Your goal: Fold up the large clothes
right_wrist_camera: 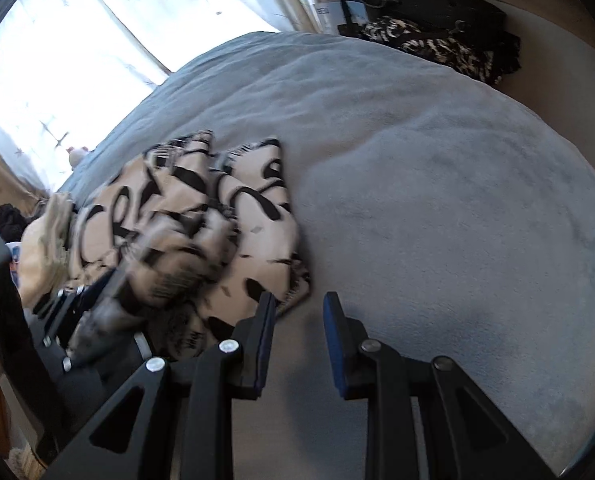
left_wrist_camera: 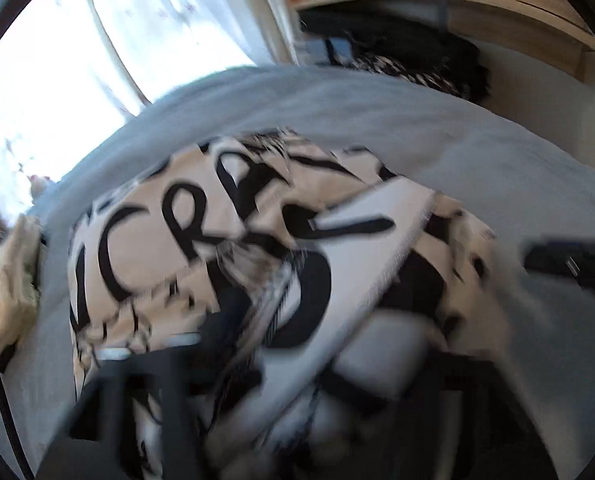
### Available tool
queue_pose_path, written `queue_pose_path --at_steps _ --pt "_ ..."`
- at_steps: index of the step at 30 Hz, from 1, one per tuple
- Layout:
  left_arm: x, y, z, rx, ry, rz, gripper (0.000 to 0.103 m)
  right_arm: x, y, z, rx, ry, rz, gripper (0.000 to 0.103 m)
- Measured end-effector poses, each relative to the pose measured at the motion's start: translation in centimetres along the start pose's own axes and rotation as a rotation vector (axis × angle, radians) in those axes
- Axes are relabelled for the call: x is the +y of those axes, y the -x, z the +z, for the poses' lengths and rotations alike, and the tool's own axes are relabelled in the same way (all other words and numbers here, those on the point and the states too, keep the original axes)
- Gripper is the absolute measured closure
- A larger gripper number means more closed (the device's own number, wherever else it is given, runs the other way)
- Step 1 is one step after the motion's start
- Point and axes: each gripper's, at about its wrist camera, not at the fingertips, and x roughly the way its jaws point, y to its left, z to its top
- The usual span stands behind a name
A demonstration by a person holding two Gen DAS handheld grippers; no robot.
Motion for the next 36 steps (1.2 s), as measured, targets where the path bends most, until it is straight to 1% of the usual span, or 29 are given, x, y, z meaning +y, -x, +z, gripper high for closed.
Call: queue_pose_path --at_steps 1,3,5,7,9,10,12,14,16,18,19,20,21,23,24,25,26,27,28,30,31,33,36 --pt "0.4 0.9 -0.4 0.003 0.002 -0.038 0.019 0.2 0.3 0.3 -0.003 -0.002 0.018 0.076" --pt "1.1 2.5 -1.2 0.015 0.005 -0.093 0.019 0.4 0.7 0.9 -0.010 -0.006 0.056 0.072" --pt "2.2 4.3 -1.7 0.015 0.040 -0.139 0.019 1.0 1.1 1.9 0.000 -0.001 0.109 0.069" --pt "4.1 5.7 -2.1 0.017 0.099 -0.152 0.018 1.7 0.9 3.1 0.027 0.011 0.160 0.069" --pt "6.9 6.7 -2.5 0.012 0.185 -0.144 0.018 2.4 0.5 4.1 0.056 0.031 0.196 0.069" --pt "8.8 7.1 -2.8 0.011 0.246 -0.133 0.018 2.9 -0.2 4.8 0.079 0.047 0.209 0.068" --pt "11.7 6.9 -3.4 0.016 0.323 -0.114 0.018 3.7 -1.4 5.6 0.116 0.069 0.225 0.067" --pt "15.0 6.3 -4.5 0.042 0.426 -0.089 0.018 4.3 -3.1 6.5 0.171 0.082 0.248 0.067" --pt "17.7 5.3 -5.8 0.066 0.511 -0.098 0.018 5.1 -5.1 7.2 0.241 0.103 0.293 0.067" --pt "19.9 4.2 -6.6 0.094 0.567 -0.105 0.018 5.6 -6.8 7.6 0.275 0.137 0.263 0.067" --pt "20.6 3.5 -7.0 0.108 0.587 -0.111 0.018 5.7 -7.9 7.8 0.305 0.151 0.248 0.067" --pt "21.3 2.9 -7.4 0.120 0.611 -0.126 0.018 5.8 -8.8 7.9 0.338 0.157 0.259 0.067" --pt "21.9 2.5 -7.7 0.123 0.640 -0.150 0.018 5.7 -9.6 8.0 0.363 0.149 0.280 0.068" --pt "22.6 1.7 -8.1 0.117 0.681 -0.189 0.018 5.3 -11.2 7.9 0.413 0.104 0.350 0.068" --pt "22.8 1.4 -8.1 0.112 0.694 -0.195 0.018 5.3 -11.7 7.7 0.427 0.095 0.379 0.068" --pt "22.9 1.2 -8.2 0.108 0.703 -0.194 0.018 5.4 -12.1 7.5 0.427 0.101 0.396 0.069" --pt "23.1 0.9 -8.1 0.102 0.716 -0.194 0.018 5.6 -12.1 7.3 0.415 0.113 0.394 0.072" --pt "23.1 0.7 -8.1 0.099 0.726 -0.197 0.018 5.7 -12.0 7.2 0.393 0.126 0.383 0.082" --pt "23.3 0.4 -8.0 0.101 0.739 -0.205 0.018 5.8 -11.5 7.1 0.362 0.135 0.363 0.086" --pt "22.9 0.0 -7.5 0.109 0.748 -0.217 0.018 6.2 -9.8 7.0 0.297 0.165 0.328 0.088" --pt "22.7 -0.1 -7.2 0.115 0.742 -0.215 0.018 6.7 -7.9 7.1 0.227 0.207 0.309 0.090" --pt "21.8 0.2 -6.2 0.117 0.698 -0.204 0.018 6.9 -5.1 7.4 0.142 0.248 0.296 0.090" --pt "20.0 0.9 -4.4 0.091 0.610 -0.184 0.018 6.8 -1.4 7.6 0.034 0.293 0.235 0.091"
